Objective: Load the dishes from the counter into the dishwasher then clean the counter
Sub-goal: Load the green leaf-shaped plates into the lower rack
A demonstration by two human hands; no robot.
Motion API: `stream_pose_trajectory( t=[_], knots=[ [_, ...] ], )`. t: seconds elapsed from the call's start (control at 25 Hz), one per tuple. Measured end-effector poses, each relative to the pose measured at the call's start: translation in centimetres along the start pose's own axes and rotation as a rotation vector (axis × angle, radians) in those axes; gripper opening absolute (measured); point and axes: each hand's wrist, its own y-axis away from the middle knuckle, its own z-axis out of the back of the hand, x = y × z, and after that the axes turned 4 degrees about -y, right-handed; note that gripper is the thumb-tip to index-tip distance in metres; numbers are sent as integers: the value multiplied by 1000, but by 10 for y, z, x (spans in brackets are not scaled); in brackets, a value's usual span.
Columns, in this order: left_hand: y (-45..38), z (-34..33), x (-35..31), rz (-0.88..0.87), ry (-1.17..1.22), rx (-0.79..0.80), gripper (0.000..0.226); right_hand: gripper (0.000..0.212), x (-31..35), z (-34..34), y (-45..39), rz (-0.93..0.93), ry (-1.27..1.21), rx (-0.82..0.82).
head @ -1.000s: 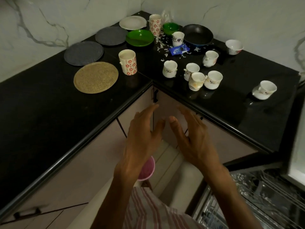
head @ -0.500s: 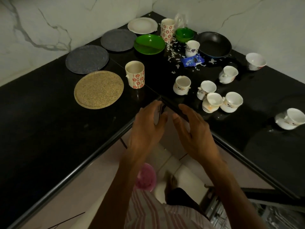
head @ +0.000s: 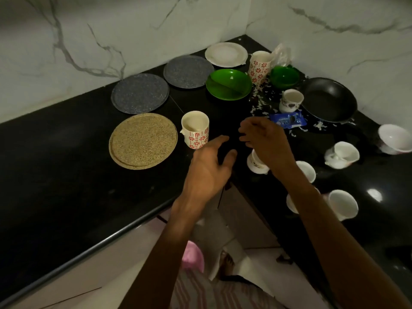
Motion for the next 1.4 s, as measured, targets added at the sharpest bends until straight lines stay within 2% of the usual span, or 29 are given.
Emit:
stream_pose_trajectory(
  t=[0.12, 0.28, 0.44, 0.72, 0.88, 1.04, 1.24, 1.4],
  knots=[
    [-16, -11, -1, 53, 5, -18, 42, 12, -9, 1, -66, -252, -262, 66],
    [-30, -24, -3, 75, 16, -42, 42, 27, -42, -6, -155, -465, -340, 38],
    [-40, -43, -5, 95, 32, -59, 41, 53, -70, -19, -229, -531, -387, 10],
    [-30, -53, 3, 148, 31, -124, 39, 42, -85, -33, -287, -574, -562, 77],
    [-21, -52, 7, 177, -20, -145, 39, 41, -93, -34, -293, -559, -600, 57],
    [-15, -52, 0, 175, 27, -134, 38, 37, -86, -21, -270, -581, -688, 34],
    [-9, -49, -7, 117, 61, -117, 37, 40, -62, -5, -217, -493, -778, 34],
    [5, -41, -11, 60, 95, -81, 37, 37, -34, 2, -143, -442, -810, 52]
  ],
)
